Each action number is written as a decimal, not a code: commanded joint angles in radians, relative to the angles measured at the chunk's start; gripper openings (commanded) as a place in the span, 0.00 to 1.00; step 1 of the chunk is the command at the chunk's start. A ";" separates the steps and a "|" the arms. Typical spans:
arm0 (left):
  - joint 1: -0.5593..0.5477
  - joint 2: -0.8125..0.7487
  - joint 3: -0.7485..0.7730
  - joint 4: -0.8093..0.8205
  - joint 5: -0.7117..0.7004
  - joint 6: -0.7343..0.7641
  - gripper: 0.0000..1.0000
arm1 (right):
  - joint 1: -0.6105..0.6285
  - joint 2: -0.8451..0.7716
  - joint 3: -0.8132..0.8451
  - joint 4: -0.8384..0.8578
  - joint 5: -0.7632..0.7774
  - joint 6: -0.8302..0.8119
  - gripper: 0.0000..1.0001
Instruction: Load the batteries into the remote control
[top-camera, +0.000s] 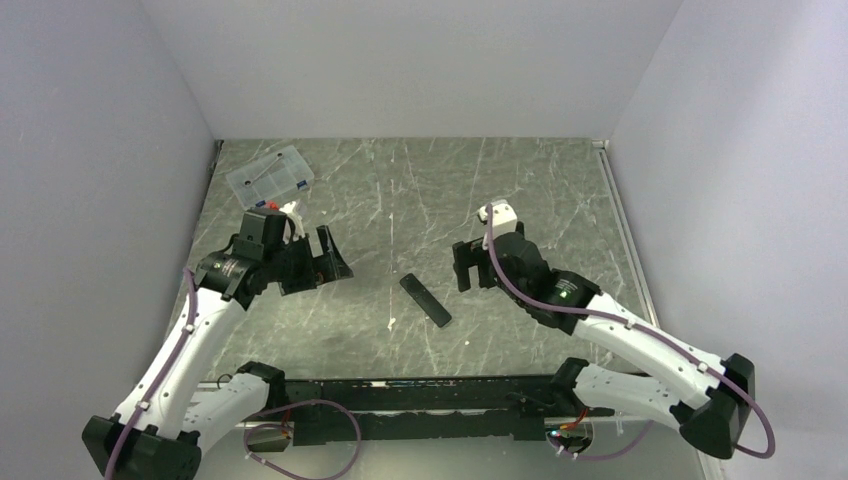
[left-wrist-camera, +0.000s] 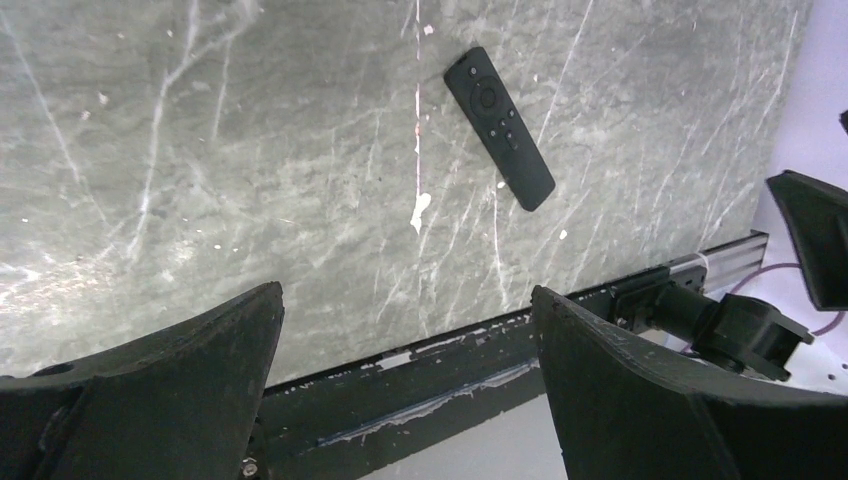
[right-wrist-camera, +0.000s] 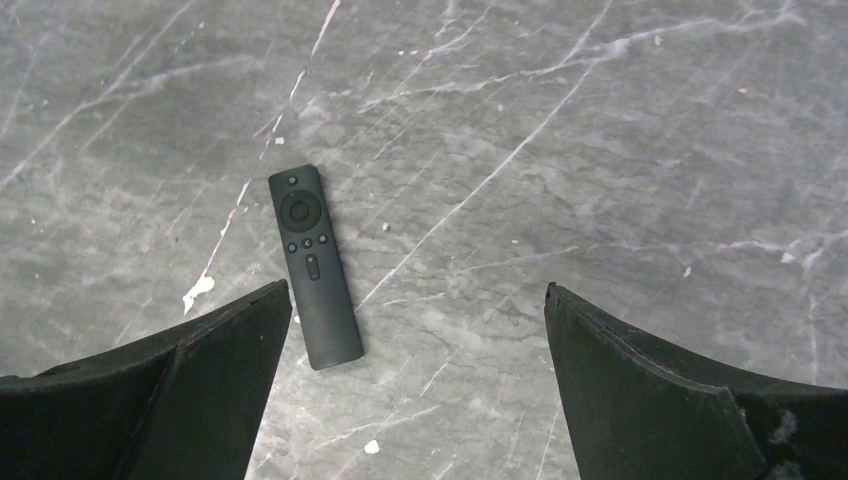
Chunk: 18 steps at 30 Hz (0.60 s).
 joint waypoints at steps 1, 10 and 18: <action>0.001 -0.015 0.054 -0.009 -0.064 0.056 0.99 | -0.002 -0.091 -0.020 0.001 0.078 0.015 1.00; 0.002 -0.073 0.042 0.000 -0.046 0.118 0.99 | -0.001 -0.256 -0.099 0.010 0.129 0.006 1.00; 0.002 -0.210 -0.004 0.028 -0.047 0.114 1.00 | -0.001 -0.327 -0.136 -0.027 0.156 0.023 1.00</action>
